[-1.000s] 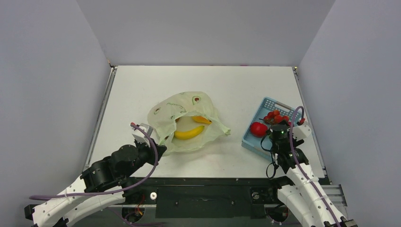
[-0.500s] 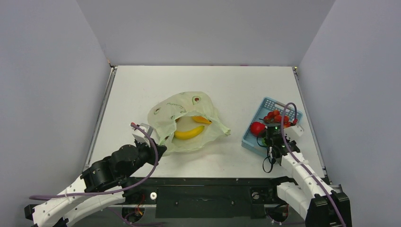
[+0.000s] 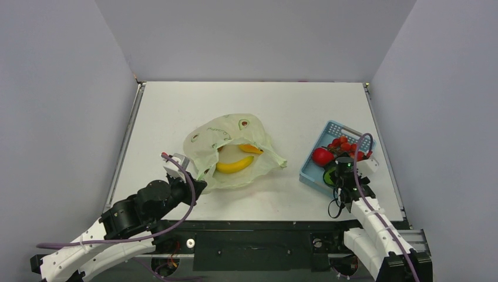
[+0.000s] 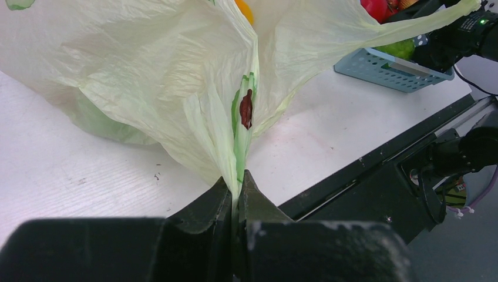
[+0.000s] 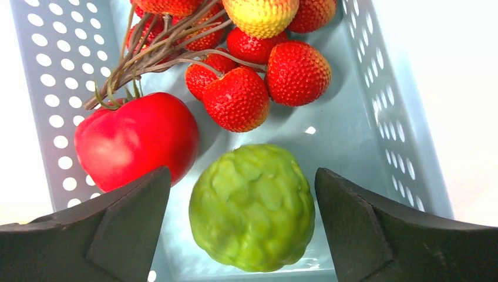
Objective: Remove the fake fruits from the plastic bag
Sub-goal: Place the fake fruit in the bin, then take out the fake fruit from the plastic bag, then place the fake fruit in the bin, then take out the fake fruit from the plastic bag.
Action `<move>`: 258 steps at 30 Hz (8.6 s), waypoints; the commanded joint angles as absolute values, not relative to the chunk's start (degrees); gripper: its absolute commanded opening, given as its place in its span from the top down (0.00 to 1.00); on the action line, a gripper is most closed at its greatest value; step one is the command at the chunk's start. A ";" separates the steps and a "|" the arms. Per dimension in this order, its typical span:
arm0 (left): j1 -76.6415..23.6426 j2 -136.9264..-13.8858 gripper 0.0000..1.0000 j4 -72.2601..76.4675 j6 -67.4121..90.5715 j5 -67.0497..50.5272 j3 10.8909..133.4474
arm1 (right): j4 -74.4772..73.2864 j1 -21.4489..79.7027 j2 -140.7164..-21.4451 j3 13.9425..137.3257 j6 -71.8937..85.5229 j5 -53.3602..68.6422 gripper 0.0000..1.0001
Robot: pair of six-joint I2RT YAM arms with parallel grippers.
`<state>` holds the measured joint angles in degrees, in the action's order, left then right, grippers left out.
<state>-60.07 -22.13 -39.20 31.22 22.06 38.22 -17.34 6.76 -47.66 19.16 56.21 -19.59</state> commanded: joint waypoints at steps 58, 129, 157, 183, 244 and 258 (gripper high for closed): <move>-60.99 -21.43 1.00 -35.71 30.50 20.27 38.48 | 19.46 61.10 -90.96 48.92 -1.12 -4.92 0.29; -61.70 -20.58 1.00 -36.02 30.85 21.34 38.35 | 32.28 56.88 -90.15 46.70 -2.06 21.95 0.95; -61.86 -19.99 1.00 -36.04 31.11 21.64 38.31 | 30.01 55.06 -61.83 39.42 5.98 17.00 1.00; -61.96 -21.21 1.00 -35.95 30.86 21.08 38.44 | -11.98 16.65 -55.54 38.86 36.48 -15.32 1.00; -62.58 -20.52 1.00 -36.04 31.05 21.55 38.40 | -12.24 29.11 -64.16 54.54 24.71 -30.59 0.36; -62.67 -19.87 1.00 -36.03 31.02 21.34 38.40 | 2.66 58.57 -58.56 47.82 -9.77 -4.05 0.37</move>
<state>-62.24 -20.43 -38.72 30.96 21.19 37.91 -3.81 50.65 -57.65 50.98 4.89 -11.51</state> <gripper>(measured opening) 0.006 0.633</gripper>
